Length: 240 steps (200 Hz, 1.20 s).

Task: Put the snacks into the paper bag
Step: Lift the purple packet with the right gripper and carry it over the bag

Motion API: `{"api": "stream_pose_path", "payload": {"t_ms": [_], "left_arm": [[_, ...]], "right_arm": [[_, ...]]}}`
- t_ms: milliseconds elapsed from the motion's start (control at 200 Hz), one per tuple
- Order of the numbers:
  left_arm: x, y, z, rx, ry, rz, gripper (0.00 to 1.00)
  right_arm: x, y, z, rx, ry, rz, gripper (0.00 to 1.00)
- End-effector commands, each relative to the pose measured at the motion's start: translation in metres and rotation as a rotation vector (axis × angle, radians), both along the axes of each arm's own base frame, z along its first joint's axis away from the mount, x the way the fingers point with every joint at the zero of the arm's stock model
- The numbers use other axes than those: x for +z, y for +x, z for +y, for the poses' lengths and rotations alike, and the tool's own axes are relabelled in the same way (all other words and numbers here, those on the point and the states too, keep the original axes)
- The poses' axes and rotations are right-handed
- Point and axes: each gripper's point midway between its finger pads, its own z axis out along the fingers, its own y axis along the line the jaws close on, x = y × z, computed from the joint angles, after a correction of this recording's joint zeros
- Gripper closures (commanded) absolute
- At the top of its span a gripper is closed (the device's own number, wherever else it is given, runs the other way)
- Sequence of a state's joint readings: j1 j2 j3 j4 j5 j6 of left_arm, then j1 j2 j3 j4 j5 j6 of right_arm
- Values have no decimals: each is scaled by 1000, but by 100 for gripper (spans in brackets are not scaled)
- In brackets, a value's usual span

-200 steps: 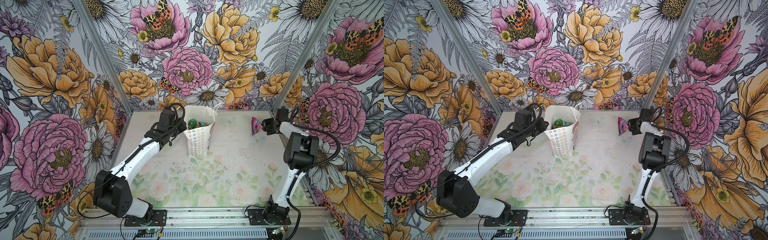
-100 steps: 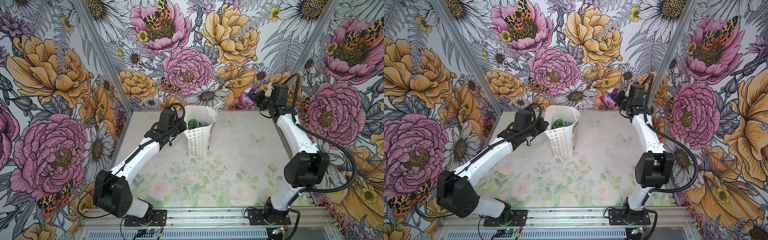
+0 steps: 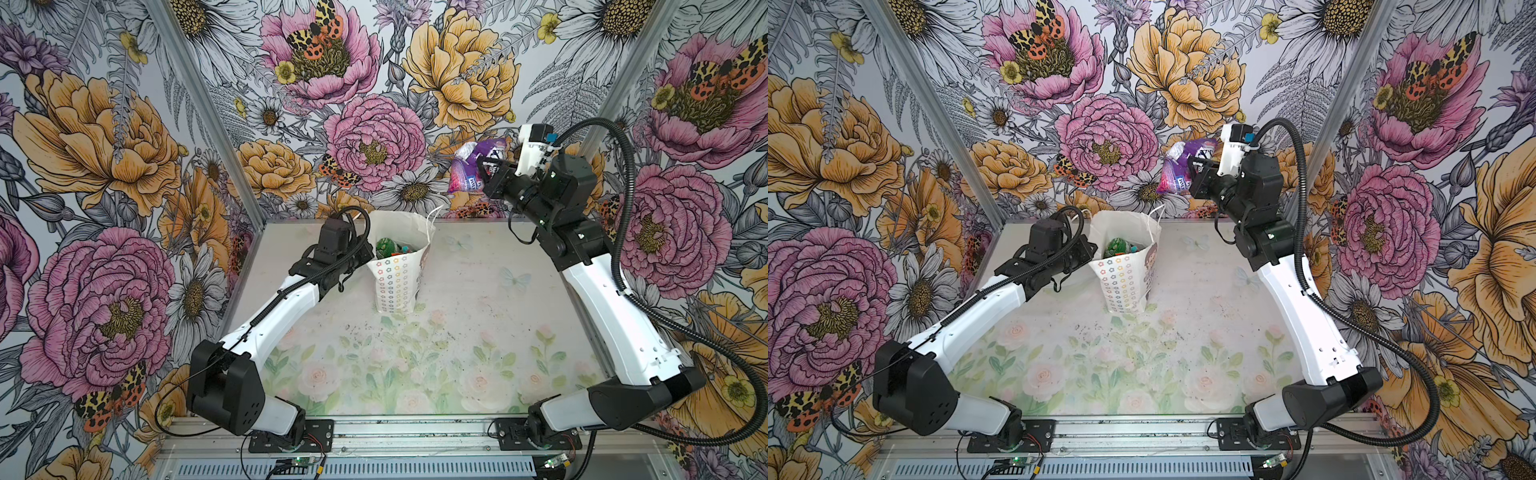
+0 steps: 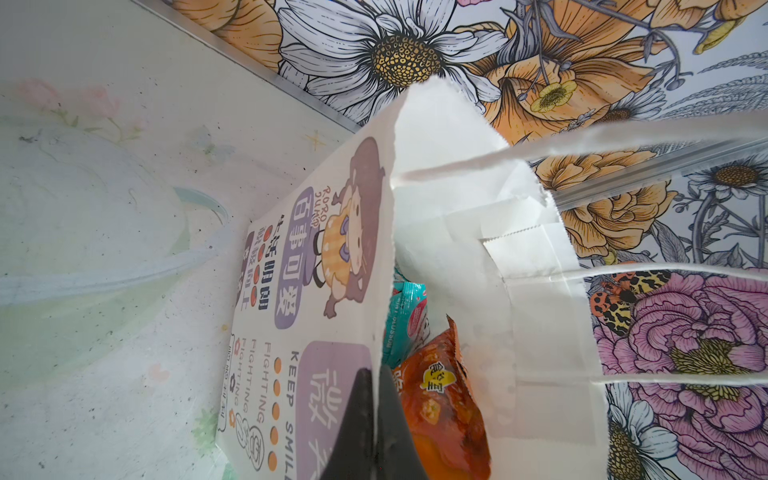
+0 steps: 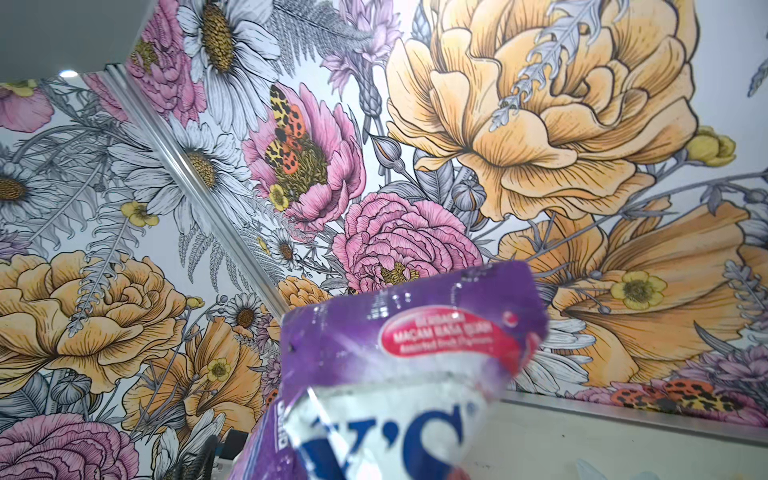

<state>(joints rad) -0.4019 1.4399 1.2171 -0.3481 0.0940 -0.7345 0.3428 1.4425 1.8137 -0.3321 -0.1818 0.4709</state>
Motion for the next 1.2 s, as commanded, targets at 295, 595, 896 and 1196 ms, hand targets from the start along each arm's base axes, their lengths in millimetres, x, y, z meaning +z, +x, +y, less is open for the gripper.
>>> {"api": "stream_pose_path", "payload": {"t_ms": [295, 595, 896, 1196], "left_arm": [[34, 2, 2, 18, -32, -90, 100], [34, 1, 4, 18, -34, -93, 100], [33, -2, 11, 36, -39, -96, 100], [30, 0, 9, 29, -49, -90, 100]], "right_arm": [[31, -34, 83, 110, -87, -176, 100], [-15, -6, 124, 83, -132, -109, 100], [-70, 20, 138, 62, -165, 6, 100], [-112, 31, 146, 57, -165, 107, 100]]}}
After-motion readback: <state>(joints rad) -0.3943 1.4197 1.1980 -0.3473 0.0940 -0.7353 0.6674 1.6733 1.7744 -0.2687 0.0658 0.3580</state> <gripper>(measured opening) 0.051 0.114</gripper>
